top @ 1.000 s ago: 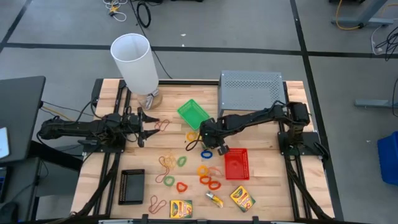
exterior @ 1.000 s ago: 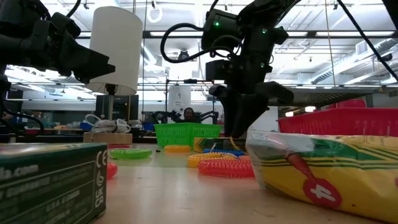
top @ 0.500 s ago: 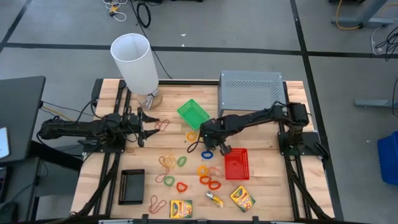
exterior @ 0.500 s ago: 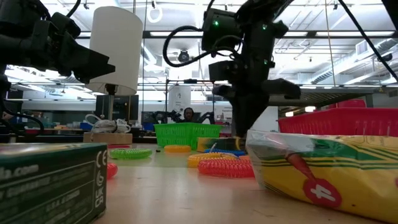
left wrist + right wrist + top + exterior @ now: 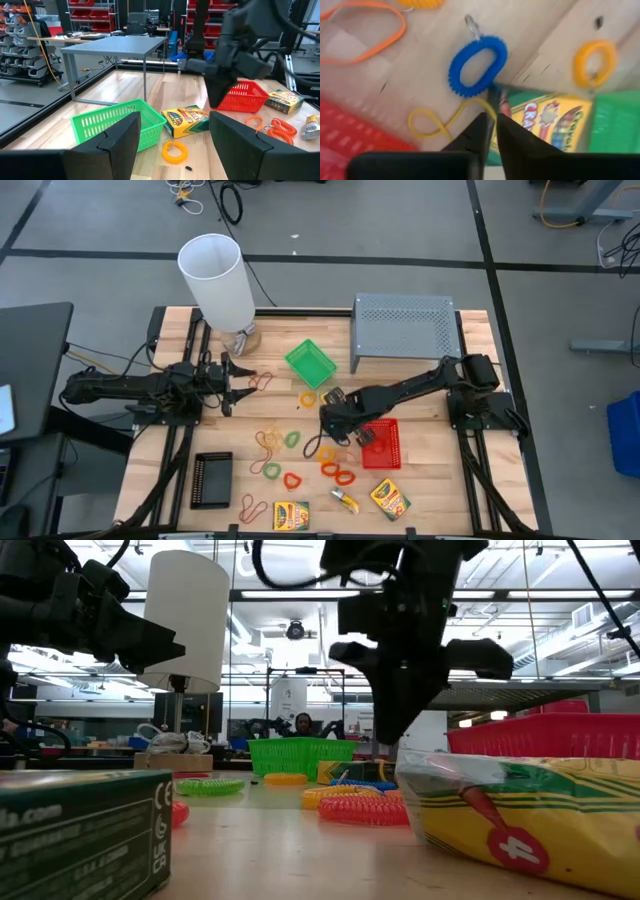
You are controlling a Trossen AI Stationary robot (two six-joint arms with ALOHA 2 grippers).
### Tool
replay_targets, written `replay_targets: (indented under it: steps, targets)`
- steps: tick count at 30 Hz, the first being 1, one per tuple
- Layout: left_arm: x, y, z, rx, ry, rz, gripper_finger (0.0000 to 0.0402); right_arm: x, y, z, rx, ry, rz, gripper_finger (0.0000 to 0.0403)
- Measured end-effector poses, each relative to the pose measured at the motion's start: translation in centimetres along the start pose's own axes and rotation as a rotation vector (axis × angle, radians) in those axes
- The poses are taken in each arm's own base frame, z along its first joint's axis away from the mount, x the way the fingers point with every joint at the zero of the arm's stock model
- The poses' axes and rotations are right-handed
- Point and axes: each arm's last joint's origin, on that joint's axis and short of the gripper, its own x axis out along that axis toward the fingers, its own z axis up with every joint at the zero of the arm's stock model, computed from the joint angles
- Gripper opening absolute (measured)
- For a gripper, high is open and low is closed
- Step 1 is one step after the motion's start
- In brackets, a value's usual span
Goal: Pick & Place Office Desk Supplies
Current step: Put the yellow rubber band into the green bin
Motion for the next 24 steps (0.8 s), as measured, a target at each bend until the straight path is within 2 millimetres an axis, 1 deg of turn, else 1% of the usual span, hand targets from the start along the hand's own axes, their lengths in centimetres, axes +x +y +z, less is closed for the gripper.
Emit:
replay_targets:
  steps: [3,7,9,12,14,17,24]
  targets:
    - [0.0,0.0,0.0,-0.004,0.000,0.000,0.0241,0.6,0.7,0.5,-0.035,0.036,-0.044,0.0102]
    - [0.0,0.0,-0.1,-0.018,0.006,-0.001,0.0241,2.2,1.4,0.9,-0.066,0.105,-0.081,0.0158]
    - [0.0,0.0,-0.2,-0.021,0.017,-0.003,0.0241,3.0,1.6,0.9,-0.080,0.150,-0.113,0.0177]
    - [0.0,0.0,-0.2,-0.027,0.020,-0.003,0.0241,3.9,1.8,0.9,-0.101,0.220,-0.181,0.0190]
    - [0.0,0.0,-0.2,-0.028,0.024,-0.003,0.0241,4.2,1.8,0.9,-0.105,0.241,-0.203,0.0189]
    - [0.0,0.0,-0.3,-0.028,0.031,-0.004,0.0241,4.3,1.7,0.8,-0.104,0.252,-0.215,0.0174]
    - [0.0,0.0,-0.3,-0.026,0.034,-0.008,0.0241,4.1,2.0,1.0,-0.113,0.257,-0.228,0.0108]
